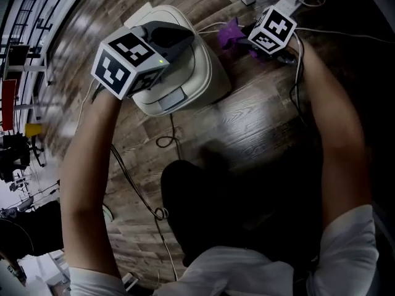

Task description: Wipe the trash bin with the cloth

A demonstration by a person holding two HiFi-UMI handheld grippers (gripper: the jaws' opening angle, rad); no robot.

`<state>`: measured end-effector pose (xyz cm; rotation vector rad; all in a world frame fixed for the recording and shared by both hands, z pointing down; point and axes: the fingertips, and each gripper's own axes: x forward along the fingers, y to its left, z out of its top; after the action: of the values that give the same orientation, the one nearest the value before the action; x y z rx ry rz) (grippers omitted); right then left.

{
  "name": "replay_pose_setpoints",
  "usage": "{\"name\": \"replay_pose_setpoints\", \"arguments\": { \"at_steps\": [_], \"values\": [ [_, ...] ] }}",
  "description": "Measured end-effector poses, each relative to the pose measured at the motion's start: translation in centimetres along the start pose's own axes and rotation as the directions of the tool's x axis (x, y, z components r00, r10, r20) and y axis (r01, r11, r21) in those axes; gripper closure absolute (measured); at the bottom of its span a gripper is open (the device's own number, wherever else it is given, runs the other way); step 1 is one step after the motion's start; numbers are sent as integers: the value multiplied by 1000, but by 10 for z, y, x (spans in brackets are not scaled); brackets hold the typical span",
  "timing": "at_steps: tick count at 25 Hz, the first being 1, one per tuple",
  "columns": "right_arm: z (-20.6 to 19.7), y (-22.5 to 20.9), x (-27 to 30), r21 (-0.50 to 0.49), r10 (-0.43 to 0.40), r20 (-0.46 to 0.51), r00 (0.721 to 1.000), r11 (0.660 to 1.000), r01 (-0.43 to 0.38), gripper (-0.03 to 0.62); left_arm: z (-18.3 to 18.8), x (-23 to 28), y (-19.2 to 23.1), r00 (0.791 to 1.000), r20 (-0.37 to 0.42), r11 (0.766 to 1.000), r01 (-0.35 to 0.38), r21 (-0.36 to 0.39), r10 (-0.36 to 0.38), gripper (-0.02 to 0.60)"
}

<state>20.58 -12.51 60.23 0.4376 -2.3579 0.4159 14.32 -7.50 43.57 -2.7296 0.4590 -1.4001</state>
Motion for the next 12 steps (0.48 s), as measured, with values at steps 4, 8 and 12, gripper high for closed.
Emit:
{"name": "replay_pose_setpoints", "arguments": {
  "at_steps": [4,8,12],
  "values": [
    [16,-16,38,-15,-45,74,996,999,46,510,-9,25,-5,998,-57,1000,0,23,1,577],
    [25,-15,60,-45,-31,83,996,998,35,510,-13,33,0,995,-100,998,6,-65,-12,577],
    [38,-22,77,-97,-49,90,995,994,58,510,-12,34,7,992,-124,996,-22,-90,11,577]
  ]
}}
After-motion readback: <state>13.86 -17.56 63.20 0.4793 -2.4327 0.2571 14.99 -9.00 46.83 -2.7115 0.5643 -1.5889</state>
